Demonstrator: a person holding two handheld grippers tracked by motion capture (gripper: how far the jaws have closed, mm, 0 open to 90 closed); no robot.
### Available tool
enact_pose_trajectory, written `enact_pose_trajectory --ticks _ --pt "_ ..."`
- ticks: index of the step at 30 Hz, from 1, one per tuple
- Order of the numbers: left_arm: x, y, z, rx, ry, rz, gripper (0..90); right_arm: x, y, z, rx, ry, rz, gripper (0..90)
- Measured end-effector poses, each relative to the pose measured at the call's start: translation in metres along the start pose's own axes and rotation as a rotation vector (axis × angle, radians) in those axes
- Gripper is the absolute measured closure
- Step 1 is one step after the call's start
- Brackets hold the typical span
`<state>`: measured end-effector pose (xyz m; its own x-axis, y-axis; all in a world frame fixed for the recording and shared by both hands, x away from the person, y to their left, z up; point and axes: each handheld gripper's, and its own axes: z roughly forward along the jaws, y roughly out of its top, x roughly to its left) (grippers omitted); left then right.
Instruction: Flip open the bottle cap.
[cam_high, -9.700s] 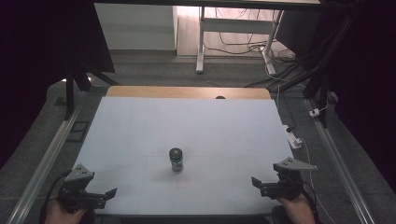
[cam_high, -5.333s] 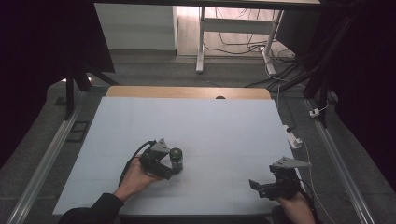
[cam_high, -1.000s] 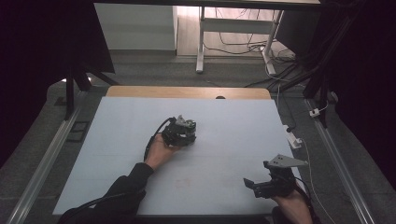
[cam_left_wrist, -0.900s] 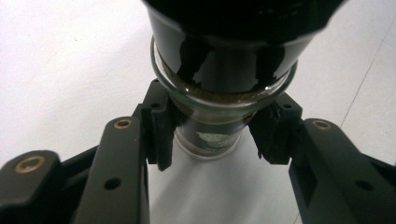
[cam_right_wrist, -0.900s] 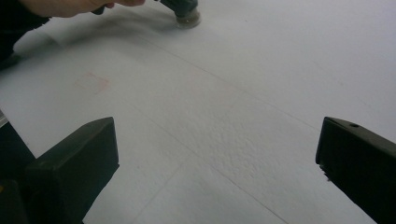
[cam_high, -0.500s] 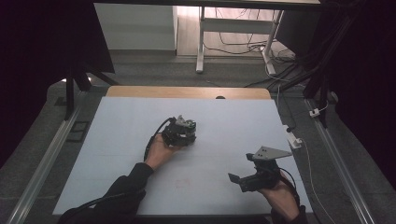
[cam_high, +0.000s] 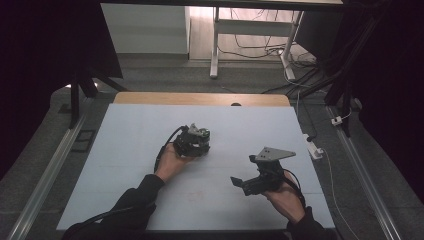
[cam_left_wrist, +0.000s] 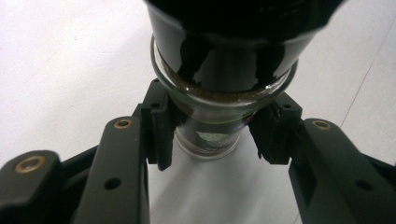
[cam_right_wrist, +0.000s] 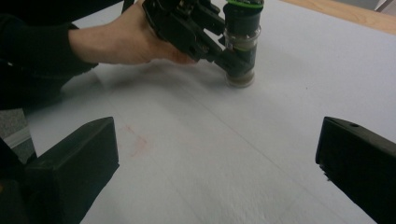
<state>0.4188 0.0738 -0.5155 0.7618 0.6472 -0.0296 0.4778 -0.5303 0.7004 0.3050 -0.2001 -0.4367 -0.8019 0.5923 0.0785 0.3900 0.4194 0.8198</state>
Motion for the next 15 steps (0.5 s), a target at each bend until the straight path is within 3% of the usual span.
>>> enact_pose_trajectory --ticks 9,15 --pt "0.000 0.000 0.000 -0.001 0.000 0.001 53.6 0.002 0.017 0.024 0.030 0.008 -0.046 0.0" --pt "0.000 0.000 0.000 -0.002 -0.001 0.003 53.6 0.002 0.026 0.039 0.034 -0.030 -0.074 0.0"
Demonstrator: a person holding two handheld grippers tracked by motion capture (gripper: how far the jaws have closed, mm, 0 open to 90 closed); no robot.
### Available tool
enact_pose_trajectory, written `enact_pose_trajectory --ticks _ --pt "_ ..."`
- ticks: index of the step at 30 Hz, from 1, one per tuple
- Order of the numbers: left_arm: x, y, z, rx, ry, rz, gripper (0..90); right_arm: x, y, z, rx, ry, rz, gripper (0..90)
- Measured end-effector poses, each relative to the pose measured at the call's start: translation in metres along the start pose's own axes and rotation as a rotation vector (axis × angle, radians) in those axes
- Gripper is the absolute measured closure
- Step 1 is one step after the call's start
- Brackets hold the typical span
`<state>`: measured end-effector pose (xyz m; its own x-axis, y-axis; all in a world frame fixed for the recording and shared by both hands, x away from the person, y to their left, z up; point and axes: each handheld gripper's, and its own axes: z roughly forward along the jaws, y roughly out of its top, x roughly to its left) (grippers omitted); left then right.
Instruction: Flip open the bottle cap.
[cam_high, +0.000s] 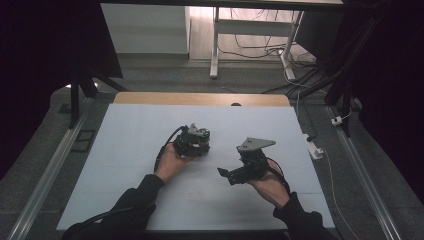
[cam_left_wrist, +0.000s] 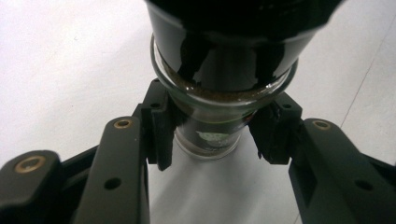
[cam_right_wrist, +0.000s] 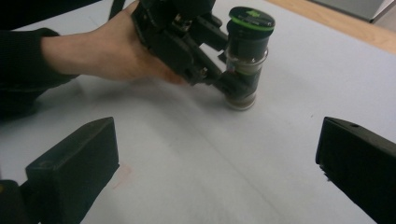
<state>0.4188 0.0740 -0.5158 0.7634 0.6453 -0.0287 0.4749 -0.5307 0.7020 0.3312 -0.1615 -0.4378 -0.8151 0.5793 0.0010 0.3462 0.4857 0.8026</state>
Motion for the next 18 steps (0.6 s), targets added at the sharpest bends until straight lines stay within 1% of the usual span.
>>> enact_pose_trajectory --ticks 4,10,13,18 --pt "0.000 0.000 0.000 0.000 0.000 0.001 53.6 -0.002 0.006 0.009 0.000 -0.001 -0.003 0.0" --pt "0.000 0.000 0.000 -0.002 0.001 0.003 53.6 -0.007 0.013 0.024 0.007 -0.022 0.004 0.0" --pt "0.000 0.000 0.000 -0.001 0.001 0.003 53.6 -0.010 0.017 0.031 0.004 -0.018 0.010 0.0" --pt "0.000 0.000 0.000 0.000 0.001 0.004 53.6 -0.013 0.018 0.043 0.030 -0.024 0.003 0.0"
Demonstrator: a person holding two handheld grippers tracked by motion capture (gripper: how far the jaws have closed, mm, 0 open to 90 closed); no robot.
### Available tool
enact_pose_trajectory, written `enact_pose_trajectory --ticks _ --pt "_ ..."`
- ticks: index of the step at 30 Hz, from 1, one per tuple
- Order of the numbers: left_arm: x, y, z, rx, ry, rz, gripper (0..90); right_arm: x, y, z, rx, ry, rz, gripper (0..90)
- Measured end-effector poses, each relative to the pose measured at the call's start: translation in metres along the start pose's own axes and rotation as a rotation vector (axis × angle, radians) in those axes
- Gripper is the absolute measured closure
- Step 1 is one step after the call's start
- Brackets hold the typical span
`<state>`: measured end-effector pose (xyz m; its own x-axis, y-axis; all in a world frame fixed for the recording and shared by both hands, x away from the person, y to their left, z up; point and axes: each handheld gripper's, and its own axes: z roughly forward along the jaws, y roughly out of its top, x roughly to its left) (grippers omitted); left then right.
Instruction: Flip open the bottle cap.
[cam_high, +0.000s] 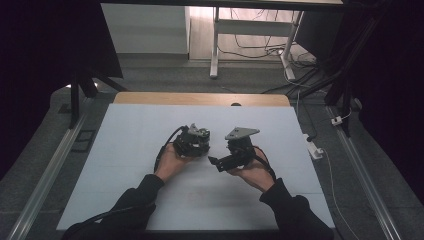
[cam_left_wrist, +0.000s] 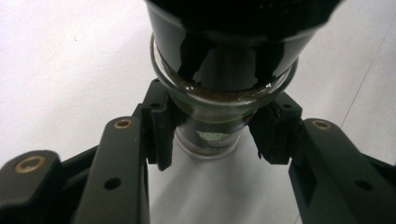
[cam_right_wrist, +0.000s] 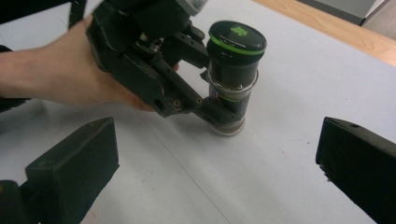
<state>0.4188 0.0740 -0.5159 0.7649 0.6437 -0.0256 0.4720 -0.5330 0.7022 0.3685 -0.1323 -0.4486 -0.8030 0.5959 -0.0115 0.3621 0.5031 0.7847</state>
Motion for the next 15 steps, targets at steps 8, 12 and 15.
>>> enact_pose_trajectory --ticks 8,12,15 --pt "0.000 0.000 0.000 0.002 0.000 0.001 53.6 -0.006 0.003 0.014 0.020 -0.013 0.016 3.9" --pt "0.000 0.000 0.000 0.001 0.001 0.000 53.6 -0.009 0.006 0.018 0.003 -0.018 0.023 17.9" --pt "0.000 0.000 0.000 0.000 0.001 -0.001 53.6 -0.010 0.009 0.020 0.009 0.000 0.019 35.2"
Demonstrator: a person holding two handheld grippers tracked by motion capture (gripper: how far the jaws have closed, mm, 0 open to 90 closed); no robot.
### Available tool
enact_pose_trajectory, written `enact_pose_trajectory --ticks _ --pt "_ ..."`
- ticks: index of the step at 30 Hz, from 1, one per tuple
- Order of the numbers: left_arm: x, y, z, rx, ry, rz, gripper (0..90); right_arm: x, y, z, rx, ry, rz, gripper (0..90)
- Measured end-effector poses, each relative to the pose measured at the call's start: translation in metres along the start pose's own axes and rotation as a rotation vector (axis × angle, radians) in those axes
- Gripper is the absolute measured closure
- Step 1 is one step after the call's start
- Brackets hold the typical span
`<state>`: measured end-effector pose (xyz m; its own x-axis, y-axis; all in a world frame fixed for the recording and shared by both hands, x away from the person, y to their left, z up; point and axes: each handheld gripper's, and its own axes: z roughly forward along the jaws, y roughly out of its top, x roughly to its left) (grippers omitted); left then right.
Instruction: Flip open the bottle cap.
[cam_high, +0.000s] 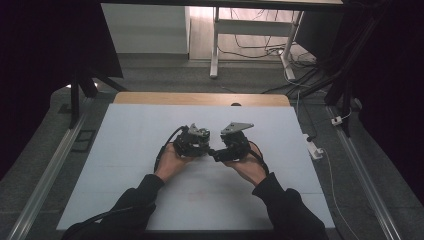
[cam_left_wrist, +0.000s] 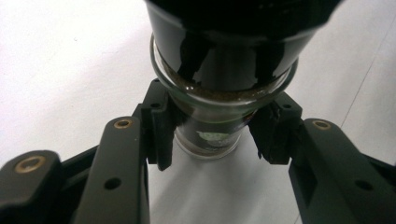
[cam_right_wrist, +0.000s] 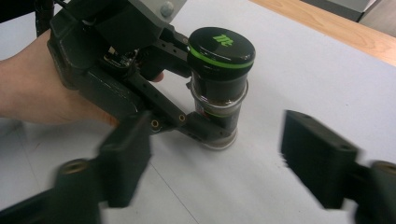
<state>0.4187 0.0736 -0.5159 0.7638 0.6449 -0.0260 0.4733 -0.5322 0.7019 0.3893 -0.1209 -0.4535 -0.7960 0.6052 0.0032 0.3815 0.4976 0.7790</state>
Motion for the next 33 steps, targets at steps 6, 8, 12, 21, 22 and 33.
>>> enact_pose_trajectory --ticks 6,8,12,21,22,33 --pt "0.000 0.000 0.000 0.003 0.001 0.003 53.6 0.000 0.004 0.010 0.036 0.050 -0.022 71.5" --pt "0.000 0.000 0.000 0.003 0.001 0.003 53.6 -0.001 0.004 0.011 0.039 0.056 -0.020 75.2" --pt "0.000 0.000 0.000 0.005 0.002 0.003 53.6 -0.001 0.005 0.018 0.046 0.067 -0.020 88.9" --pt "0.000 0.000 0.000 0.007 0.002 0.003 53.6 0.000 0.008 0.028 0.058 0.052 0.006 89.3" --pt "0.000 0.001 0.000 0.008 0.003 0.003 53.6 0.000 0.008 0.028 0.058 0.052 0.006 89.3" --pt "0.000 0.000 0.000 0.007 0.001 0.001 53.6 -0.002 0.011 0.020 0.028 0.047 0.013 89.3"
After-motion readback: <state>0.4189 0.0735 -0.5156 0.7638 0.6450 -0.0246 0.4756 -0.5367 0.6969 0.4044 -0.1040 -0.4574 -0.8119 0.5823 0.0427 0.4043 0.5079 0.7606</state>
